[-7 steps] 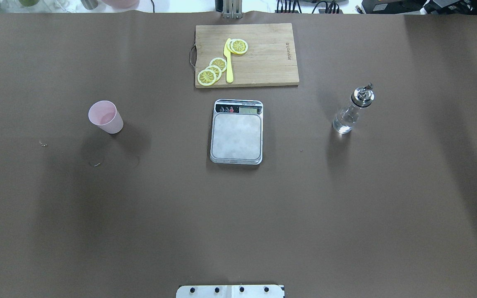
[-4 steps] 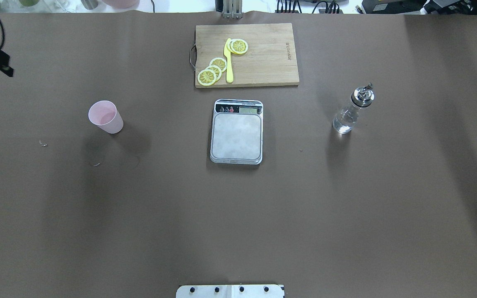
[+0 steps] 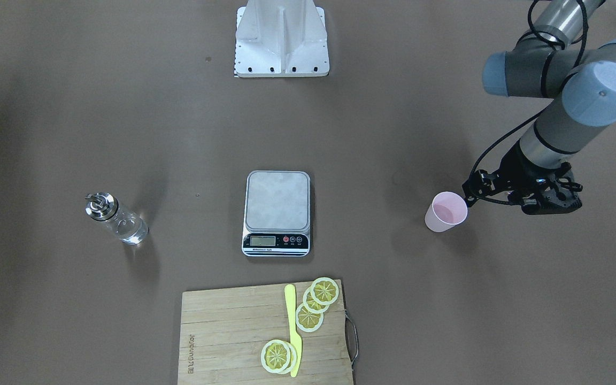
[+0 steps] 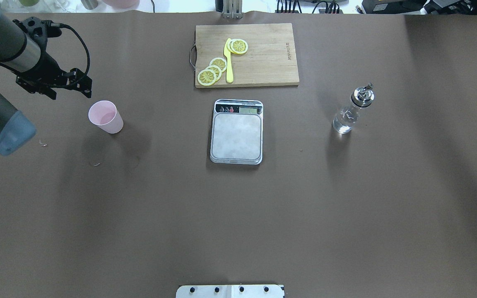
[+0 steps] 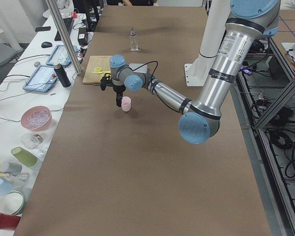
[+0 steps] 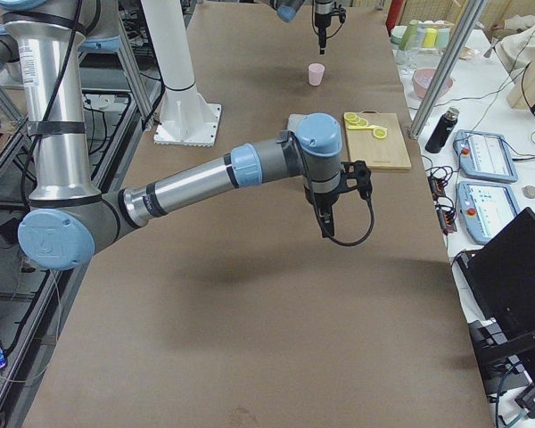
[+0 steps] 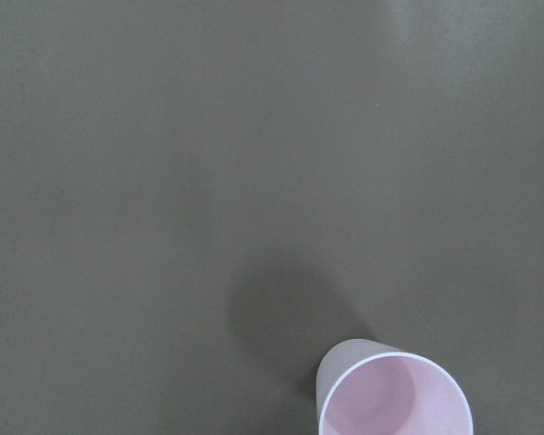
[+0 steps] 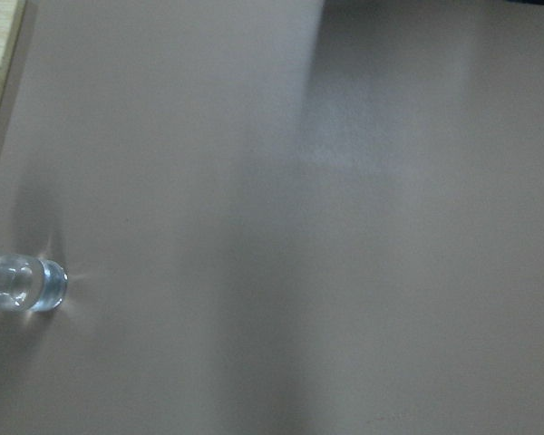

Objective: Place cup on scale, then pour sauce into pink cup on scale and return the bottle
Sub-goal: 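Reach the left gripper down to the pink cup and grasp it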

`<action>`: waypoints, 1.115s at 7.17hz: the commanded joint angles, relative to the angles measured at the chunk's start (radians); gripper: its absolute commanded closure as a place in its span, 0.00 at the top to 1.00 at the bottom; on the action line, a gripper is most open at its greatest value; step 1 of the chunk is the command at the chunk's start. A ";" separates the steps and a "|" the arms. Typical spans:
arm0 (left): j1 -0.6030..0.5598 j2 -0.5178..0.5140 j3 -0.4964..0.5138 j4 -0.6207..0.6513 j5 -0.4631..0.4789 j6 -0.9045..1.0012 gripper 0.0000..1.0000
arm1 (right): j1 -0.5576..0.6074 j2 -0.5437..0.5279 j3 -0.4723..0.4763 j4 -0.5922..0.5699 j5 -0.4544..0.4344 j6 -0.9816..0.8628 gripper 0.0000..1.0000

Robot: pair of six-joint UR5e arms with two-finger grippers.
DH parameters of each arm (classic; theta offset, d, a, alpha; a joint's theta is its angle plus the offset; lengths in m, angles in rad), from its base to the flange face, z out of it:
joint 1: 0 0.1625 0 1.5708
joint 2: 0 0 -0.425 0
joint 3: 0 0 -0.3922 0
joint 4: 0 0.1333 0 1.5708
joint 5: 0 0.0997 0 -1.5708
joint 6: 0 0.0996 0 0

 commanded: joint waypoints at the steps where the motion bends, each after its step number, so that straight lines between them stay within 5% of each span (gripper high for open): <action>1: 0.041 -0.004 0.013 -0.017 0.026 -0.036 0.98 | -0.056 0.038 0.013 0.003 -0.011 0.067 1.00; 5: 0.064 -0.004 0.117 -0.126 0.039 -0.039 0.92 | -0.150 0.035 0.118 0.014 -0.008 0.187 1.00; 6: 0.070 -0.004 0.119 -0.127 0.039 -0.039 0.79 | -0.162 0.033 0.125 0.055 -0.012 0.188 1.00; 7: 0.079 -0.005 0.113 -0.127 0.033 -0.041 0.53 | -0.177 0.036 0.126 0.060 -0.028 0.217 1.00; 8: 0.079 -0.005 0.102 -0.126 0.025 -0.041 0.17 | -0.194 0.038 0.131 0.060 -0.044 0.228 1.00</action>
